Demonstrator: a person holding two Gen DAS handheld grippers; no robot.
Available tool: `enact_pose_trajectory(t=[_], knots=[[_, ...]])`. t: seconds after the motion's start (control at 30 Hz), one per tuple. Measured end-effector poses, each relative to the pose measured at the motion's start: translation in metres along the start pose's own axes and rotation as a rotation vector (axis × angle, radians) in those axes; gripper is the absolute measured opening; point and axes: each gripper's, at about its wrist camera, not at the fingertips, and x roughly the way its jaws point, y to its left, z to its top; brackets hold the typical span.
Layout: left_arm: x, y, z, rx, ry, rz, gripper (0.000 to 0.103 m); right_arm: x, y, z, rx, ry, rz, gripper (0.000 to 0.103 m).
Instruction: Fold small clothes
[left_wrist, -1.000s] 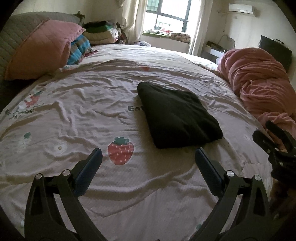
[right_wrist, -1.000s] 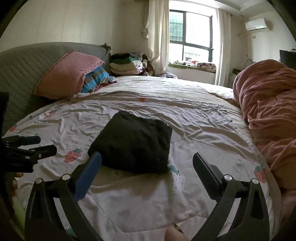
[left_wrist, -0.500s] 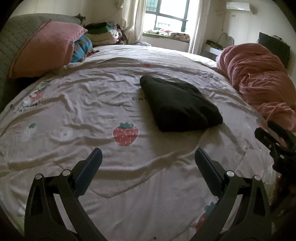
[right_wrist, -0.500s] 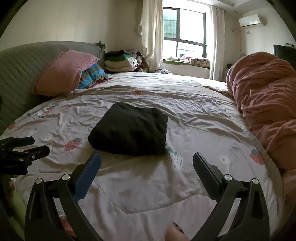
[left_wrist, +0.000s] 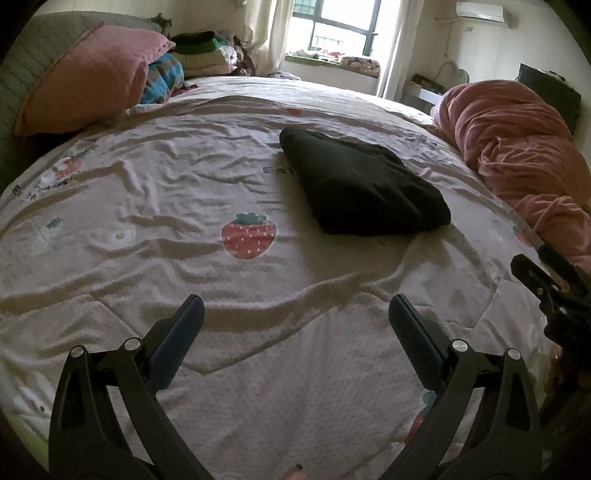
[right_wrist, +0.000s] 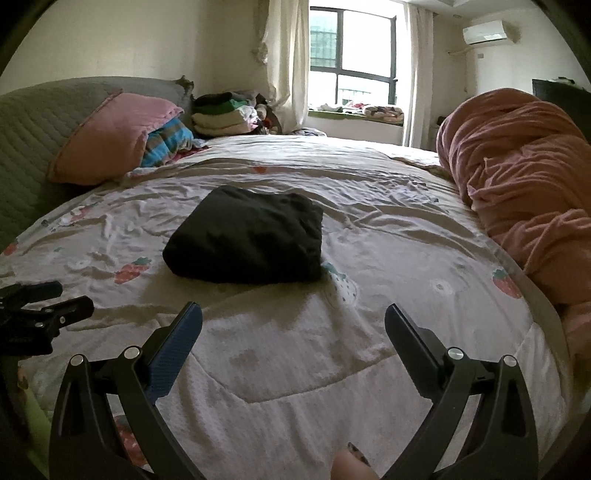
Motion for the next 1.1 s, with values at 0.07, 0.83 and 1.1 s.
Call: enact_pose_trajectory(t=[0.07, 0.83, 1.1], knots=[[0.002, 0.001, -0.001, -0.003, 0.005, -0.004, 0.094, 0.002, 0.0, -0.005, 0.006, 0.014, -0.01, 0.098], [0.002, 0.005, -0.004, 0.0, -0.022, 0.026, 0.094, 0.016, -0.007, -0.029, 0.011, 0.08, -0.022, 0.098], [0.002, 0.005, -0.004, 0.0, -0.022, 0.026, 0.094, 0.016, -0.002, -0.028, 0.0, 0.073, -0.008, 0.098]])
